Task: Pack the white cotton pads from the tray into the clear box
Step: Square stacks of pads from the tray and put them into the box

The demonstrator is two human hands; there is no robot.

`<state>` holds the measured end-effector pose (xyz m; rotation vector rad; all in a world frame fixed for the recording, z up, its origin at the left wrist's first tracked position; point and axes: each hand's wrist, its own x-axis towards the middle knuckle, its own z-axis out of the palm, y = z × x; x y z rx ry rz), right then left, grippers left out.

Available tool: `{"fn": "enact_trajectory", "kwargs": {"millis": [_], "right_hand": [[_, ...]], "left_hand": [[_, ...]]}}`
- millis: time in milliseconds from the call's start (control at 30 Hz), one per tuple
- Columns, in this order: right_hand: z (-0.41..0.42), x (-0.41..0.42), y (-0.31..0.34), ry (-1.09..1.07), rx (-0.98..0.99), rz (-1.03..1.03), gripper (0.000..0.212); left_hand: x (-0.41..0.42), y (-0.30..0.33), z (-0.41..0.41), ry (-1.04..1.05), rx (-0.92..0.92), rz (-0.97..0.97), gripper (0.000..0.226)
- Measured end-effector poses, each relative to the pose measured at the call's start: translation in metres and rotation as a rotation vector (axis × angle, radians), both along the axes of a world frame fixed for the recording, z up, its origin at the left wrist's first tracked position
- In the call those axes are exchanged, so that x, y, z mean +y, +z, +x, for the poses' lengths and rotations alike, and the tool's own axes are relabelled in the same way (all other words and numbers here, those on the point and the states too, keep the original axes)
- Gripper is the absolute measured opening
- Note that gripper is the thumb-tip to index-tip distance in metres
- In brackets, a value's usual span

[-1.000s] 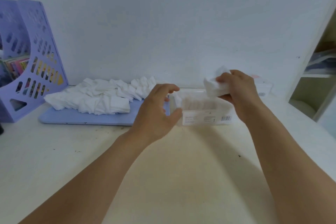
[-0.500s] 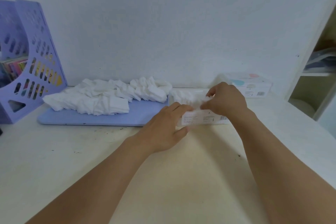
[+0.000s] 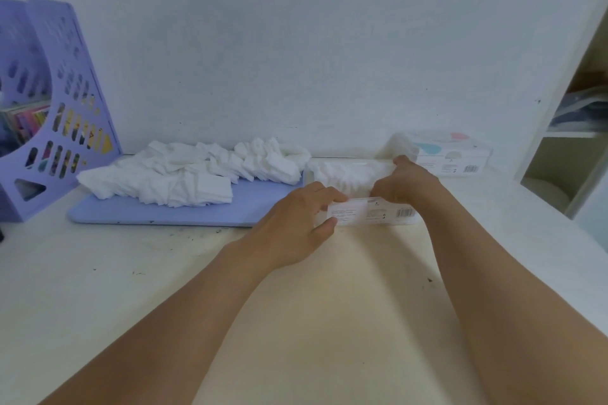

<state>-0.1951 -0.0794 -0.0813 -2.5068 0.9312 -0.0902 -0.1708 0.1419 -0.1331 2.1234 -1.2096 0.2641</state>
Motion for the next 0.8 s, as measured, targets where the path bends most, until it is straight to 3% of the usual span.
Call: {"fn": "enact_trajectory", "kwargs": {"millis": [100, 200, 333, 400, 500, 600, 700, 733, 800], "right_hand": [[0.000, 0.004, -0.003, -0.002, -0.033, -0.017, 0.087], [-0.009, 0.006, -0.006, 0.038, -0.099, -0.079, 0.101], [-0.023, 0.031, -0.001, 0.188, -0.420, -0.279, 0.095], [-0.022, 0.042, -0.007, 0.249, -0.330, -0.418, 0.092], [-0.016, 0.043, -0.017, 0.280, -0.024, -0.343, 0.104], [-0.016, 0.051, -0.010, 0.265, -0.117, -0.283, 0.107], [-0.018, 0.093, -0.003, 0.307, -0.579, -0.340, 0.083], [-0.015, 0.112, 0.000, 0.363, -0.689, -0.268, 0.070], [0.001, 0.151, 0.004, 0.535, -0.627, -0.065, 0.046]], "left_hand": [[0.002, -0.002, 0.004, -0.004, -0.013, 0.010, 0.040], [0.011, -0.001, 0.011, 0.004, -0.028, -0.040, 0.046], [0.023, 0.005, 0.022, 0.225, -0.046, -0.182, 0.039], [0.027, 0.004, 0.026, 0.343, -0.080, -0.186, 0.034], [0.034, 0.000, 0.031, 0.379, -0.061, -0.177, 0.033], [0.036, -0.001, 0.031, 0.375, -0.059, -0.183, 0.034], [0.042, 0.005, 0.034, 0.404, -0.065, -0.217, 0.032], [0.049, 0.009, 0.038, 0.434, -0.076, -0.244, 0.031], [0.069, 0.019, 0.050, 0.542, -0.054, -0.295, 0.029]]}}
